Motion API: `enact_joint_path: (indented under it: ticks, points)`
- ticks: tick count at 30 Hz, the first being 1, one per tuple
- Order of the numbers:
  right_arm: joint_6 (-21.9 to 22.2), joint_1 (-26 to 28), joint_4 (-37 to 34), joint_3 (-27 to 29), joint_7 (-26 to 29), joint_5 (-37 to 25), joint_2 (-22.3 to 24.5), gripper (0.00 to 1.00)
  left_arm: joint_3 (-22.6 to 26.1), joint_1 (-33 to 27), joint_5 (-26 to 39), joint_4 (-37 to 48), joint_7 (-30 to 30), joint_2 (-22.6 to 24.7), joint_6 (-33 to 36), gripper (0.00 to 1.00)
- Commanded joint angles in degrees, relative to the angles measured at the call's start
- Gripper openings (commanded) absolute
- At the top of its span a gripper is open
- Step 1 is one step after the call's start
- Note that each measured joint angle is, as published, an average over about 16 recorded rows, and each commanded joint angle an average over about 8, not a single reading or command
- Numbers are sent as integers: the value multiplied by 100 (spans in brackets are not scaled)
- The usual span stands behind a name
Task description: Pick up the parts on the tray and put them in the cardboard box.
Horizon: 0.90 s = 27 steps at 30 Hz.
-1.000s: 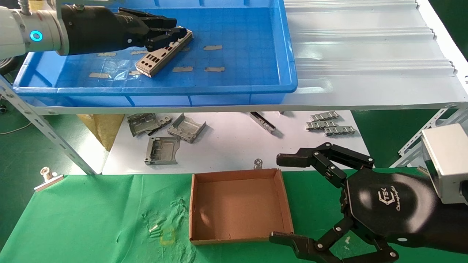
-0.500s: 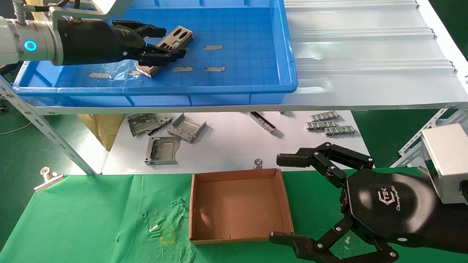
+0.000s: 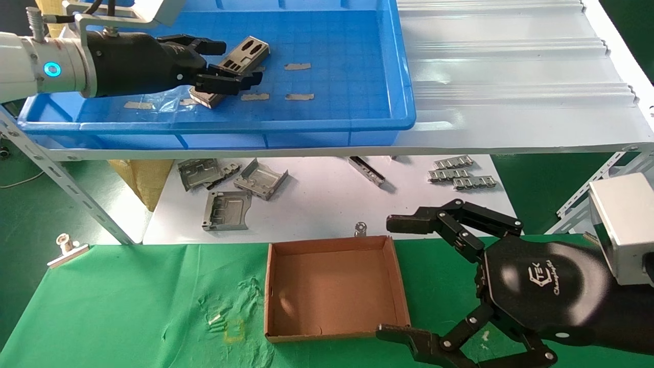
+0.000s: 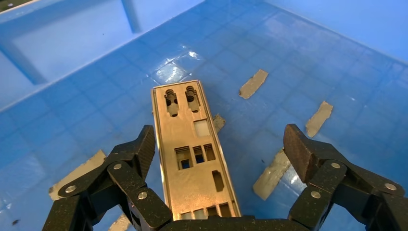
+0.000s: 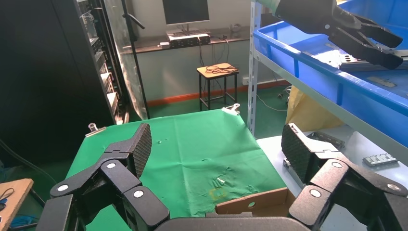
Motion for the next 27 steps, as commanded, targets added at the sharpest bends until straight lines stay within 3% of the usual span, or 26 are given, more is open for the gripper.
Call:
enact_joint_path:
  ticks: [1, 3, 5, 27]
  points:
    - [0, 0, 0, 0, 0, 0, 0, 100, -13, 20, -18, 9, -48, 6, -7, 27]
    - [0, 0, 0, 0, 0, 0, 0, 100, -18, 32, -27, 3, -72, 6, -35, 8]
    - [0, 0, 0, 0, 0, 0, 0, 100, -21, 44, -30, -2, -91, 6, -69, 0]
    - [0, 0, 0, -1, -1, 1, 0, 100, -78, 155, -117, -54, -244, 9, -459, 0]
